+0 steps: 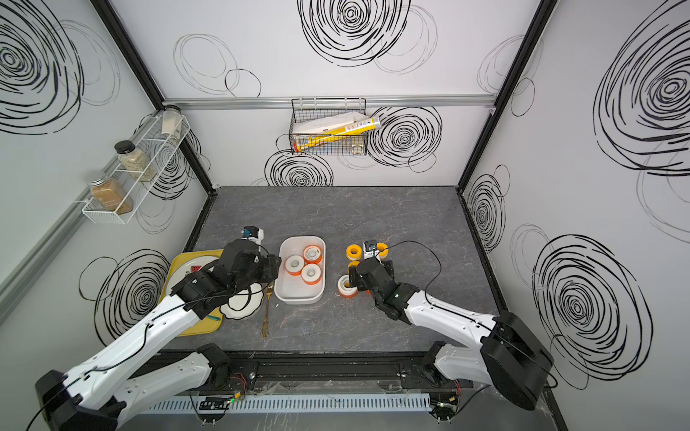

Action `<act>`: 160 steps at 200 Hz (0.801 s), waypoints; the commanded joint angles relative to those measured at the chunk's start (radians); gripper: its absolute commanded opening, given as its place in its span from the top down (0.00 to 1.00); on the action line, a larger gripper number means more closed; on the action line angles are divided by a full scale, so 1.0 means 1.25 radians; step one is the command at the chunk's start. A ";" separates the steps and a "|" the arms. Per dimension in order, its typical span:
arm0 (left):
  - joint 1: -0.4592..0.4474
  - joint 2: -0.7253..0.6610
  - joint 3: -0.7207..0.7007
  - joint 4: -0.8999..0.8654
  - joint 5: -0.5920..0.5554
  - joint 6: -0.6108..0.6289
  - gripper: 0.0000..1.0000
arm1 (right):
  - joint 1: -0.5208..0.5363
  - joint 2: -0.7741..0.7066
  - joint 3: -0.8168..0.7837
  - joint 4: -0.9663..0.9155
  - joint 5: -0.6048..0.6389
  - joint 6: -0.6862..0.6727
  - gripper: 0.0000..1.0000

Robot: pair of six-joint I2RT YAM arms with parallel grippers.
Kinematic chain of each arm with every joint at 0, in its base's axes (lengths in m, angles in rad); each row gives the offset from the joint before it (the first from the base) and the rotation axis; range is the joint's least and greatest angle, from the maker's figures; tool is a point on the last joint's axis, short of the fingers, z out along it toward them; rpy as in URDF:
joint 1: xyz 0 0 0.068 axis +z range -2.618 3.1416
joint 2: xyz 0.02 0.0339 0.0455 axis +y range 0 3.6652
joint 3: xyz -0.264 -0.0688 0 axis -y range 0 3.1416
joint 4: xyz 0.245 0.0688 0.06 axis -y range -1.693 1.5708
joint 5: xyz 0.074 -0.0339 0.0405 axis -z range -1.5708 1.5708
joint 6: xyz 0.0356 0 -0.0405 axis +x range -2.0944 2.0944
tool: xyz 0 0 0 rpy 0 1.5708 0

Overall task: Put the sealing tape into the storage box
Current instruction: Pick up the sealing tape at the center of the board.

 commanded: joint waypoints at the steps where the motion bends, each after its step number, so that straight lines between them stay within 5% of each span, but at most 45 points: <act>1: 0.009 -0.059 -0.024 0.012 -0.036 0.014 0.37 | 0.010 0.060 0.053 -0.098 -0.095 -0.036 0.03; 28: 0.011 -0.105 -0.046 0.035 -0.044 0.019 0.29 | 0.032 0.115 0.091 -0.125 -0.109 -0.046 0.00; 160: 0.023 -0.099 -0.048 0.037 -0.030 0.024 0.28 | 0.065 0.277 0.148 -0.141 -0.130 -0.043 0.01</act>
